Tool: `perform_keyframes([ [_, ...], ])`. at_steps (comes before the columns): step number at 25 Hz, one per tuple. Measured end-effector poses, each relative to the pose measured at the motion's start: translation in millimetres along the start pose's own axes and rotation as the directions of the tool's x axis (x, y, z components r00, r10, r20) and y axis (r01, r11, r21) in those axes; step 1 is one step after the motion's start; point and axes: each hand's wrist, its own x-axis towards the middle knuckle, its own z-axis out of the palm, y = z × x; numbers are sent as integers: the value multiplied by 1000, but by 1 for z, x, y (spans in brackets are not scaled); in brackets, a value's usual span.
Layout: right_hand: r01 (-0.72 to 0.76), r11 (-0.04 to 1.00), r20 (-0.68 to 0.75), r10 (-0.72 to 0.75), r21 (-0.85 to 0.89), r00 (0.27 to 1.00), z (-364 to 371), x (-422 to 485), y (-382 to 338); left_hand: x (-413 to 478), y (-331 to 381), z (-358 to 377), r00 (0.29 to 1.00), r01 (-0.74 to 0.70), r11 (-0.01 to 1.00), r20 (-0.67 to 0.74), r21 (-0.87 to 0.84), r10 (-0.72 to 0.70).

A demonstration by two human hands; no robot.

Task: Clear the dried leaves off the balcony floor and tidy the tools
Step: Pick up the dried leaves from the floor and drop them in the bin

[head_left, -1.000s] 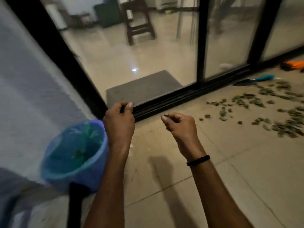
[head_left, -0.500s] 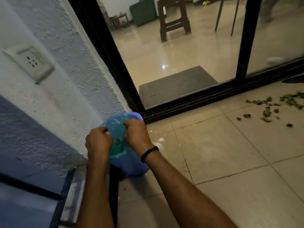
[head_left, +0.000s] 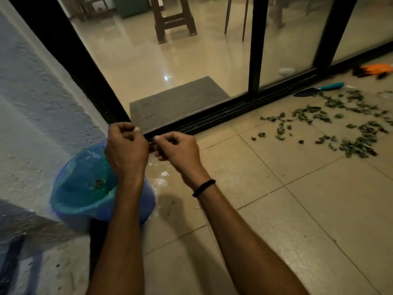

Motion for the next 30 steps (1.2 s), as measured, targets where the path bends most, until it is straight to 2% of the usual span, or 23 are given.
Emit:
perform_keyframes([
  [3, -49, 999, -180, 45, -17, 983, -68, -4, 30, -28, 6, 30, 980, -59, 993, 183, -106, 77],
  [5, -108, 988, -238, 80, -109, 968, -103, -13, 55, -41, -6, 51, 958, -31, 995, 282, -99, 58],
  [8, -211, 930, -239, 141, -302, 961, -122, -27, 103, -55, -37, 76, 929, 73, 996, 368, -51, -49],
  [11, -257, 825, -146, 212, -504, 966, -114, -40, 151, -76, -69, 86, 896, 152, 988, 419, 28, -149],
  [15, -115, 719, -1, 157, -686, 988, -89, -56, 202, -97, -109, 86, 834, 304, 941, 437, 148, -337],
  [17, -4, 608, 51, 72, -794, 996, -81, -60, 220, -100, -122, 86, 799, 360, 917, 451, 171, -397],
  [22, 99, 468, 43, -129, -878, 991, -74, -49, 237, -102, -122, 78, 808, 348, 920, 440, 179, -392],
  [24, 25, 501, -22, -87, -865, 996, -77, -36, 226, -102, -101, 70, 845, 269, 953, 441, 138, -303],
  [26, -102, 642, -149, -18, -760, 989, -78, -19, 201, -95, -71, 59, 892, 117, 991, 432, 65, -134],
  [27, -119, 726, -194, -20, -677, 981, -75, -9, 181, -86, -54, 52, 916, 51, 998, 398, 21, -55],
  [28, -94, 795, -226, -55, -599, 973, -68, -2, 157, -74, -36, 45, 940, 13, 1000, 341, -22, -4],
  [30, 51, 875, -248, -192, -482, 950, -44, 6, 104, -44, -10, 20, 988, -28, 996, 146, -87, 40],
])
